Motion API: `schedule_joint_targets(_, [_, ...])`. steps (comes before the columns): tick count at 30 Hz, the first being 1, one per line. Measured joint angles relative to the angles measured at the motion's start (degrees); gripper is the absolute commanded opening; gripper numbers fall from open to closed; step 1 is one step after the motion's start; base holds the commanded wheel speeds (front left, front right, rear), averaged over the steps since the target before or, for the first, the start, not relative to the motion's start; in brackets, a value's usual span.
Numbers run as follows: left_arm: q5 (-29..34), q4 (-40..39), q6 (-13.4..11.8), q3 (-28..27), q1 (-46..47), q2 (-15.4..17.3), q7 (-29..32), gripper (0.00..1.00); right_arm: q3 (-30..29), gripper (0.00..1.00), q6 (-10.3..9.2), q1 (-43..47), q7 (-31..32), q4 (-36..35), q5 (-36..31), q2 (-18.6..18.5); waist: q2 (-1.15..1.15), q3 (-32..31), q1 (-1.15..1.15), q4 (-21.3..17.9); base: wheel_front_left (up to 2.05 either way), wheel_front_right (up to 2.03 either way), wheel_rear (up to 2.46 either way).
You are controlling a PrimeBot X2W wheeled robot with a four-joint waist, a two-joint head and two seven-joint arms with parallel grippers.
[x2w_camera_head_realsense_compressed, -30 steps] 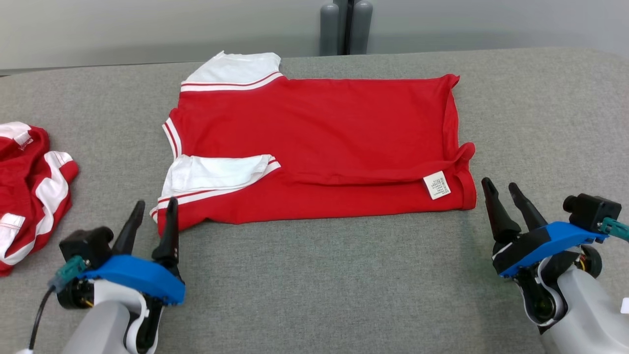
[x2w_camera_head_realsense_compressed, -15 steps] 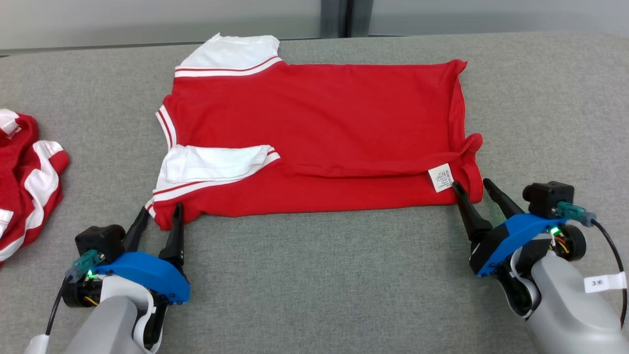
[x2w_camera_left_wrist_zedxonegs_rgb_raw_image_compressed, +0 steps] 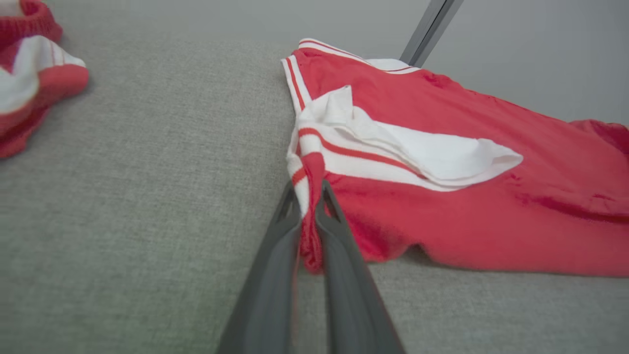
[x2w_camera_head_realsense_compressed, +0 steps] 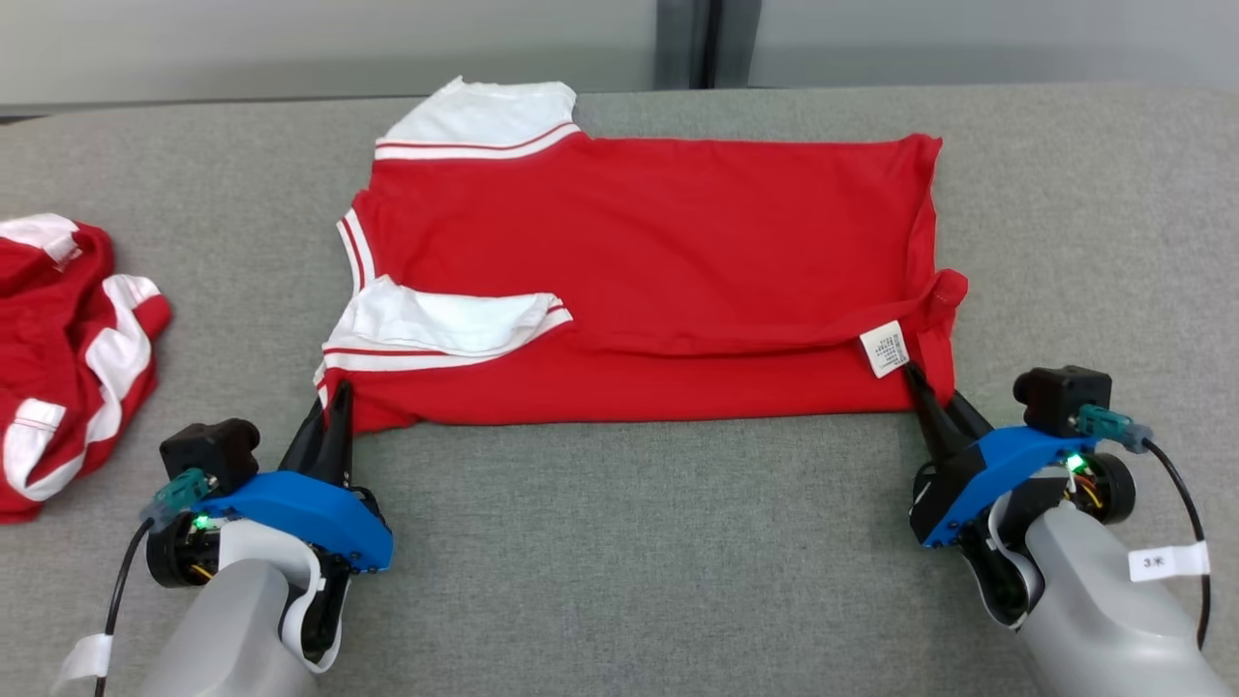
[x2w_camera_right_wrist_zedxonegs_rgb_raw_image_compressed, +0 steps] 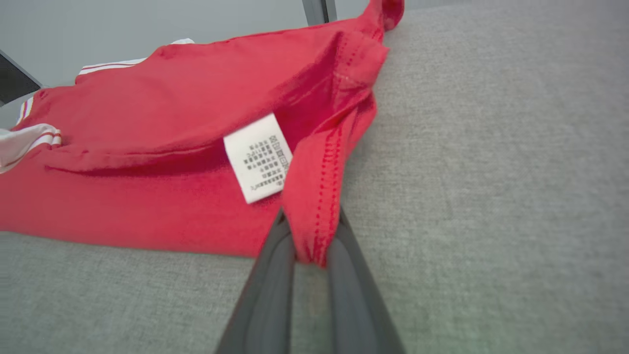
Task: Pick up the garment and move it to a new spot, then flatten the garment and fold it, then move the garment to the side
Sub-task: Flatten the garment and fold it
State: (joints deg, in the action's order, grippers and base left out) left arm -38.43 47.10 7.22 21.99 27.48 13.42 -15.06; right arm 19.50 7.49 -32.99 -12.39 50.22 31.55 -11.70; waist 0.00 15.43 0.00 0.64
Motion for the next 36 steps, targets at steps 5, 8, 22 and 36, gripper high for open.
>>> schedule_joint_targets(5, [-0.8,-5.3,0.2,-4.1,-5.0,-0.9,0.0,0.0,-0.6,0.0,0.0,3.1,-1.6,-1.5,3.7,-0.3,0.0,-2.8,0.0,0.7,0.0,0.0,0.0])
schedule_joint_targets(8, [-0.1,-9.6,0.2,-6.7,-9.6,-1.5,0.0,0.0,-0.4,0.0,0.01,6.8,-1.9,-4.0,5.0,-1.0,0.0,-4.5,-0.01,0.8,0.0,0.0,0.0])
schedule_joint_targets(22, [3.3,-23.6,-3.9,-9.0,-29.8,-4.1,0.2,0.6,-5.1,0.95,0.01,25.3,1.8,-17.4,6.1,-3.2,-0.01,-8.1,-0.01,0.2,0.0,0.0,0.0])
schedule_joint_targets(36, [11.0,-35.2,-6.1,-17.5,-27.9,-5.1,0.1,1.0,-13.8,1.0,0.0,26.1,-1.0,-30.5,-4.1,0.6,-0.01,-8.6,0.0,-1.6,0.0,0.0,0.0])
